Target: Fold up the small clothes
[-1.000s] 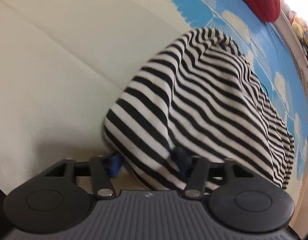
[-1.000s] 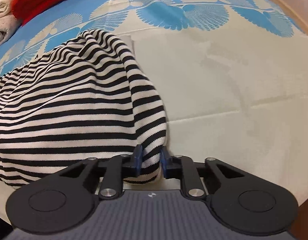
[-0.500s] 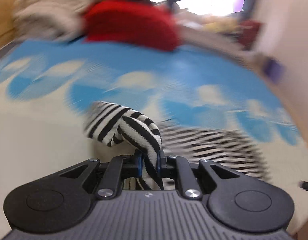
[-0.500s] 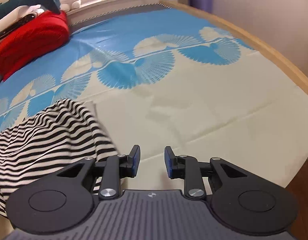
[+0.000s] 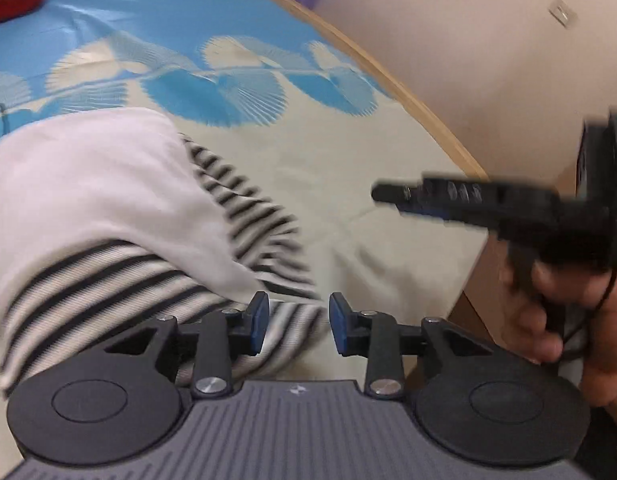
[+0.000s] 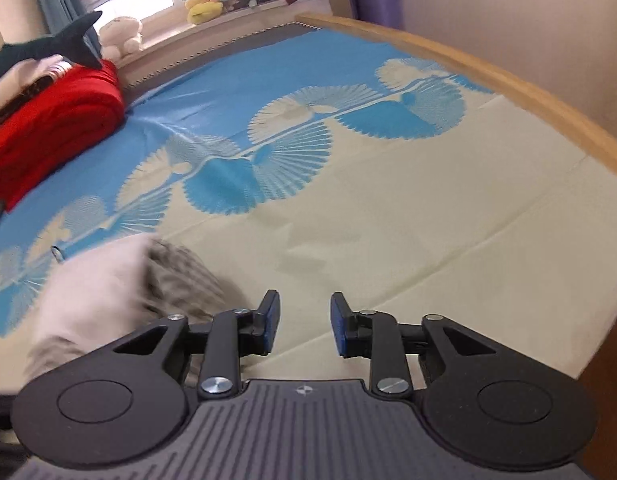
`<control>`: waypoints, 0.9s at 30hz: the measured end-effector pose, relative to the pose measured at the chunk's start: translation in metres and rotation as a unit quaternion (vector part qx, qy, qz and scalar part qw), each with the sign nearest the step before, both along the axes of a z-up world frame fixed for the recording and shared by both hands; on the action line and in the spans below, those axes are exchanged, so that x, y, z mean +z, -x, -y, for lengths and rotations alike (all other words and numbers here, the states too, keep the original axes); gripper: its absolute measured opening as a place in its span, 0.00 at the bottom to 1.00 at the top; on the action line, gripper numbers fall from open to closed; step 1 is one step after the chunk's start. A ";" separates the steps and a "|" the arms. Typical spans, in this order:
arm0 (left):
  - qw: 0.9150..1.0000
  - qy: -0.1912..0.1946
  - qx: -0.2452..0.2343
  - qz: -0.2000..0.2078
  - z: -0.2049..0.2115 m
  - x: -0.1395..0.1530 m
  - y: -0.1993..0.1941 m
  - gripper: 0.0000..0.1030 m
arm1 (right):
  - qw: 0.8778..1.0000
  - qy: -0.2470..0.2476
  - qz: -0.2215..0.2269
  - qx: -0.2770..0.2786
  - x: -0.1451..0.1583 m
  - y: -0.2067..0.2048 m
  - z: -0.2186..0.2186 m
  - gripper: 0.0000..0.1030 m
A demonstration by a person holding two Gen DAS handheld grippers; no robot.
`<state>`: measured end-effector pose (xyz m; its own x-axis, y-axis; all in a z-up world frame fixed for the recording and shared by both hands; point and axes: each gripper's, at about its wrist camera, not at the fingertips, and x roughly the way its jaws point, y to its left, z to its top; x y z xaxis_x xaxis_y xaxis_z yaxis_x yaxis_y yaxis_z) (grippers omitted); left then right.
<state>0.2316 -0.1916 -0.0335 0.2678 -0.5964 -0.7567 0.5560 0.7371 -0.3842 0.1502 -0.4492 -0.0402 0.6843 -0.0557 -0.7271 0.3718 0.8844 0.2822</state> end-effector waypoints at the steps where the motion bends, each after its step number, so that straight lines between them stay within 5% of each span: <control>1: 1.000 0.007 0.012 -0.007 -0.012 0.006 -0.008 0.36 | 1.000 -0.012 0.003 0.007 -0.001 -0.001 -0.001 0.37; 4: 0.998 -0.013 0.056 -0.001 -0.049 0.031 -0.010 0.36 | 0.998 -0.051 0.006 0.037 -0.005 -0.006 -0.009 0.39; 9: 0.984 -0.134 0.104 0.052 -0.100 0.041 -0.008 0.38 | 0.990 -0.099 -0.005 0.103 -0.013 -0.024 -0.032 0.40; 14: 0.975 -0.165 0.140 0.046 -0.132 0.024 -0.008 0.38 | 0.980 -0.090 -0.058 0.167 -0.033 -0.043 -0.067 0.40; 19: 0.976 -0.149 0.144 0.058 -0.129 0.029 -0.008 0.45 | 0.971 -0.061 -0.091 0.214 -0.043 -0.044 -0.087 0.40; 20: 0.976 -0.157 0.138 0.056 -0.126 0.026 -0.009 0.45 | 0.969 -0.058 -0.090 0.221 -0.041 -0.042 -0.088 0.37; 22: 0.976 -0.166 0.130 0.058 -0.118 0.019 -0.010 0.45 | 0.966 -0.053 -0.093 0.237 -0.039 -0.039 -0.090 0.10; 27: 0.979 -0.140 0.137 0.052 -0.117 0.015 -0.015 0.45 | 0.969 -0.052 -0.036 0.237 -0.011 -0.020 -0.074 0.03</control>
<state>0.2462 -0.0744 -0.0188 0.4739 -0.2635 -0.8403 0.3479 0.9326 -0.0962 0.1703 -0.3752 -0.0509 0.5624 0.3293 -0.7585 -0.0481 0.9288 0.3675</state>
